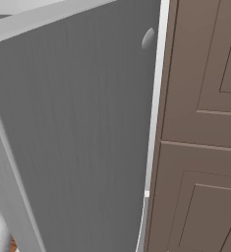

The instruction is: Pick up the pear and banana from the fridge and place one fruit on each plate on the dining counter.

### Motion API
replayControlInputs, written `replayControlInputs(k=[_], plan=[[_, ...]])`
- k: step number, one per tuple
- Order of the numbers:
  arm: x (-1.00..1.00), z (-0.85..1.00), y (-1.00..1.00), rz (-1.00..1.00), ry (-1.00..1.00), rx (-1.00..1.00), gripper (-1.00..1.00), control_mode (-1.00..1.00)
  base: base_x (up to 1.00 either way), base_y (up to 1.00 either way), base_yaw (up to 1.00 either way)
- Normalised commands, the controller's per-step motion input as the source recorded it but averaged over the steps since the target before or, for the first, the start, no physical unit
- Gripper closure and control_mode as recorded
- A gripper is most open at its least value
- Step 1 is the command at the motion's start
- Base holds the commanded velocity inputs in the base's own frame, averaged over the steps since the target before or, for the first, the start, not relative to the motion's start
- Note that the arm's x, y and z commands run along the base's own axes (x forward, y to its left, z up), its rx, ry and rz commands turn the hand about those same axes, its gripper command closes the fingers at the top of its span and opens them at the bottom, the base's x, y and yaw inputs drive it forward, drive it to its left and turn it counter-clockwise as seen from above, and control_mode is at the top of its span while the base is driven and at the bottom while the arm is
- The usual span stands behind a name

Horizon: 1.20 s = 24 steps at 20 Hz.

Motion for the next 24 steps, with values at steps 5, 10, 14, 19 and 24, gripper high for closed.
replayControlInputs(k=[5, 10, 14, 19, 24], plan=[[-0.35, -0.21, -0.47, 0.00, 0.00, 0.12, 1.00, -1.00, 0.00, 0.00, 0.00], [-0.24, -0.03, -0.37, 0.00, -0.04, 0.16, 1.00, -1.00, 0.00, 0.00, 0.00], [-0.18, -0.03, -0.03, 0.00, -0.05, 0.04, 1.00, -1.00, 0.00, 0.00, 0.00], [-0.10, -0.12, 0.05, 0.00, -0.01, 0.00, 1.00, -1.00, 0.00, 0.00, 0.00], [-0.04, -0.06, 0.03, 0.00, 0.00, 0.00, 1.00, 1.00, -0.11, 0.01, 0.00]])
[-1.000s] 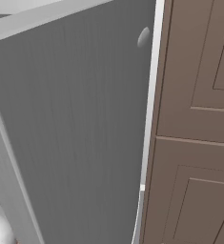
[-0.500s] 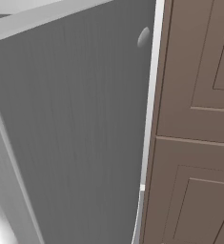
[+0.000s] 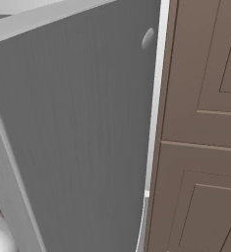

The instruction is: Pick up the pear and banana from the fridge and place one fruit on each plate on the dining counter.

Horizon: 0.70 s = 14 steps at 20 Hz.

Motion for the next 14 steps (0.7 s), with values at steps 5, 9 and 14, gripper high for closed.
replayControlInputs(k=[5, 9, 14], plan=[[0.00, 0.00, 0.00, 0.00, 0.00, 0.00, 1.00, 1.00, -0.24, 0.02, 0.07], [0.00, 0.00, 0.00, 0.00, 0.00, 0.00, 1.00, 1.00, -0.21, 0.20, 0.18], [0.00, 0.00, 0.00, 0.00, 0.00, 0.00, 1.00, 1.00, -0.27, 0.44, 0.26]])
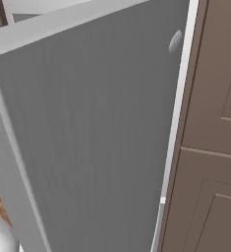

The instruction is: Pick up the pear and banana from the fridge and place one fruit on each plate on the dining counter.

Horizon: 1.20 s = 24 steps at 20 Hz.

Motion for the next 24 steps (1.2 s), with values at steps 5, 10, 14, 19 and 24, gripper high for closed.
replayControlInputs(k=[5, 10, 14, 19, 24], plan=[[0.00, 0.00, 0.00, 0.00, 0.00, 0.00, 1.00, 1.00, -0.38, 0.34, 0.29], [0.00, 0.00, 0.00, 0.00, 0.00, 0.00, 1.00, 1.00, -0.57, 0.09, 0.30], [0.00, 0.00, 0.00, 0.00, 0.00, 0.00, 1.00, 1.00, -0.36, 0.22, 0.36], [0.00, 0.00, 0.00, 0.00, 0.00, 0.00, 1.00, 1.00, -0.19, 0.35, 0.41], [0.00, 0.00, 0.00, 0.00, 0.00, 0.00, 1.00, 1.00, -0.17, 0.58, 0.47]])
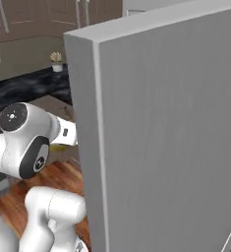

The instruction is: Pick up the pear and banana from the fridge and place one fruit on each plate on the dining counter.

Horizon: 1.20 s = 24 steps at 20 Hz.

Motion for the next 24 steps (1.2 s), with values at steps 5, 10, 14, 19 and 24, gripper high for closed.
replayControlInputs(k=[5, 10, 14, 19, 24], plan=[[0.00, 0.00, 0.00, 0.00, 0.00, 0.00, 1.00, 1.00, -0.04, 0.55, 0.53], [0.00, 0.00, 0.00, 0.00, 0.00, 0.00, 1.00, 1.00, -0.12, 0.25, 0.60], [0.00, 0.00, 0.00, 0.00, 0.00, 0.00, 1.00, 1.00, -0.12, 0.15, 0.60], [0.00, 0.00, 0.00, 0.00, 0.00, 0.00, 1.00, 1.00, -0.05, 0.26, 0.60], [0.00, 0.00, 0.00, 0.00, 0.00, 0.00, 1.00, 1.00, -0.02, 0.30, 0.58]])
